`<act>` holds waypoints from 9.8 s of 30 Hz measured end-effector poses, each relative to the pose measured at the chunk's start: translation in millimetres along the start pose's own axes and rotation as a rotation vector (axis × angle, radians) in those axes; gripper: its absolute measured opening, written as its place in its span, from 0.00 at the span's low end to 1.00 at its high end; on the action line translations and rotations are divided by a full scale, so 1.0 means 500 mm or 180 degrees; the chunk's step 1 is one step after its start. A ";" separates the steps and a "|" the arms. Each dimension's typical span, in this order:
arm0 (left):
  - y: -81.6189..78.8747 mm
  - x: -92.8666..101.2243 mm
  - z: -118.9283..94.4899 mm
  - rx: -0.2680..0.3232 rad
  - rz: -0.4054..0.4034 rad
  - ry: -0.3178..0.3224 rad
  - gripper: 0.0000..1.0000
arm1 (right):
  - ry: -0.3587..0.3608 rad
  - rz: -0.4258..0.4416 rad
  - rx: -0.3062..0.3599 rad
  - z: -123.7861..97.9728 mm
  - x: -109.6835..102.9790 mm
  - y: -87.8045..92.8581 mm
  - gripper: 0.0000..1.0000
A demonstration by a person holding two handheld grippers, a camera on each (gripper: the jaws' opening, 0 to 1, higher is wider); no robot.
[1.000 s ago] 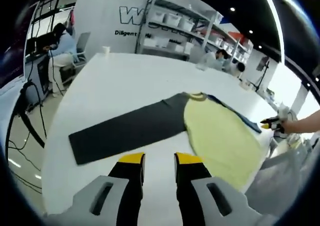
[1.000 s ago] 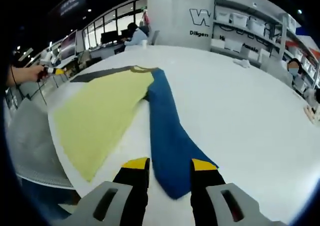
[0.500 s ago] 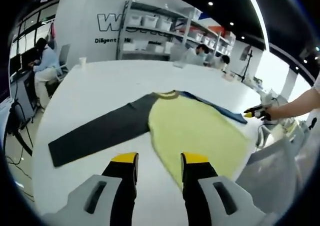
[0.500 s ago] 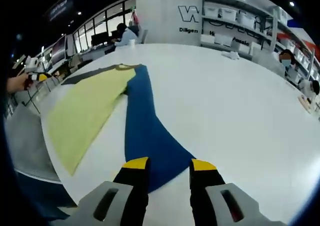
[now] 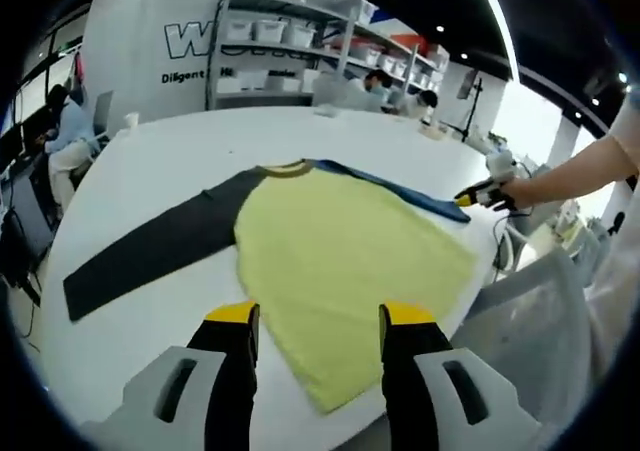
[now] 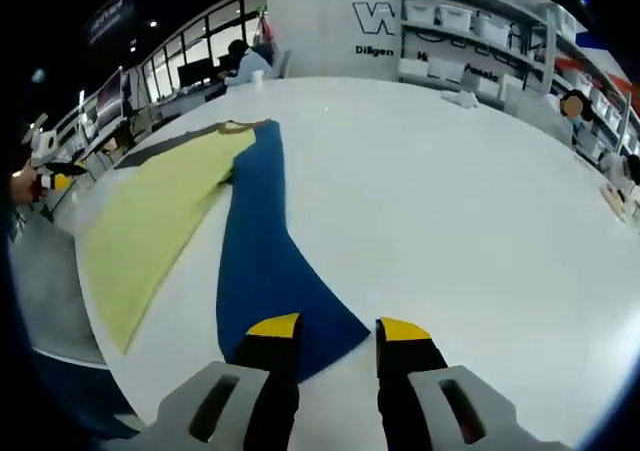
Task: Fold the garment on the visible template until the final outline fits inside the template.
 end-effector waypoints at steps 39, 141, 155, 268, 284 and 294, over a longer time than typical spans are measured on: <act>-0.022 0.054 0.019 -0.0073 0.0063 0.0054 0.42 | 0.0328 0.0128 0.0629 -0.098 0.152 -0.137 0.00; 0.214 0.040 0.062 -0.1533 0.1335 0.0436 0.31 | -0.1926 -0.2407 0.0340 -0.097 -0.433 0.041 0.19; 0.213 0.019 0.051 -0.1535 0.1471 0.0440 0.04 | -0.1757 -0.2850 0.0059 -0.083 -0.424 0.100 0.14; 0.041 0.052 0.035 -0.0054 0.0149 0.0290 0.48 | 0.0948 0.1336 0.0119 0.003 0.206 0.013 0.19; 0.040 0.049 0.017 -0.0068 0.0160 0.0227 0.47 | 0.0983 0.1549 0.0268 -0.013 0.189 -0.007 0.00; 0.037 0.052 0.018 -0.0035 0.0163 0.0244 0.46 | 0.1011 0.1378 0.0545 -0.048 0.187 -0.076 0.00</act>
Point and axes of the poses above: the point that each gripper's makers call its tool centre point, and the gripper's own axes: z roughly forward along the fingers, x roughly to its right, y roughly out of its underside, the point moved 1 cm from there along -z, roughly backward along the fingers, and after that the axes turned 4 degrees about y, right-handed, at the moved point
